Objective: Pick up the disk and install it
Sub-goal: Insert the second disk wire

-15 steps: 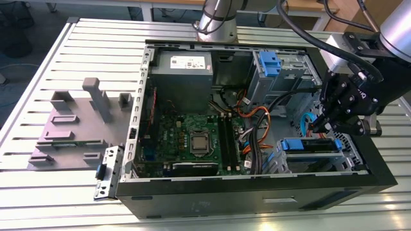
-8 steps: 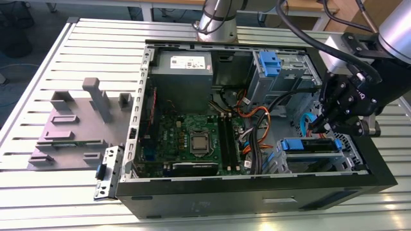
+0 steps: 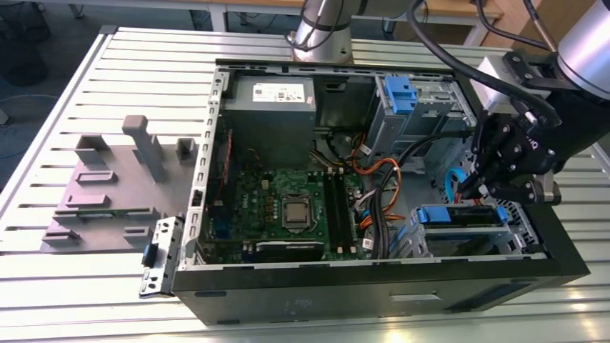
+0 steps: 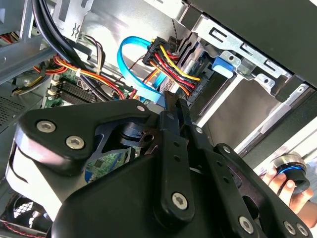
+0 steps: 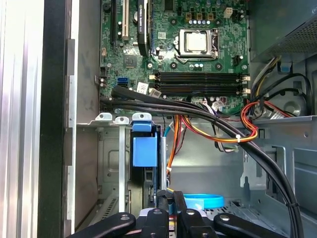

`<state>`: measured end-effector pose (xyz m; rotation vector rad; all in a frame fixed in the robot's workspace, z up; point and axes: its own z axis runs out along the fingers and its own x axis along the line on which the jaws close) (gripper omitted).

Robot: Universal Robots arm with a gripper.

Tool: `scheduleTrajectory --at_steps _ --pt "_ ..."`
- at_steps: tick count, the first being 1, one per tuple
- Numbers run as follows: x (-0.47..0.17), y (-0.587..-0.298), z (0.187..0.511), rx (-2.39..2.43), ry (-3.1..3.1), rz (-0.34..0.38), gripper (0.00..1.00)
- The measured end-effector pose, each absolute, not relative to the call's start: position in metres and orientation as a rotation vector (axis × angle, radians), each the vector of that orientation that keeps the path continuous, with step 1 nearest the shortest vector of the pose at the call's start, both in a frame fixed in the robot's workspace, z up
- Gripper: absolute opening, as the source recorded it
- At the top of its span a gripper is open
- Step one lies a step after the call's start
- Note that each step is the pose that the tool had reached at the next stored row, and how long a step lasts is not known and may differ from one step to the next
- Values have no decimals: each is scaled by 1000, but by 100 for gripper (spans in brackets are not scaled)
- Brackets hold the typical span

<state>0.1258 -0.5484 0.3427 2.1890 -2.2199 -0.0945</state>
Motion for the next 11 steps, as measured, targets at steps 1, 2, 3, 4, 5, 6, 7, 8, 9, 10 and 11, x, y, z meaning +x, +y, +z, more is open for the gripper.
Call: scheduleTrajectory --at_steps 1,2,3,4,5,6,7,8,9,10,11 --pt "126 -548 342 2189 -2220 -94 16" --pt "126 -548 342 2189 -2220 -94 16" --pt "126 -548 341 2189 -2220 -94 16" --pt "125 -548 341 2189 -2220 -94 16" --pt "125 -548 341 2189 -2220 -94 16" --pt "125 -548 341 2189 -2220 -94 16" --pt "125 -548 341 2189 -2220 -94 16" --pt "125 -548 340 2189 -2220 -94 16" --pt "125 -548 340 2189 -2220 -94 16" --pt "125 -548 340 2189 -2220 -94 16" --pt "125 -548 340 2189 -2220 -94 16"
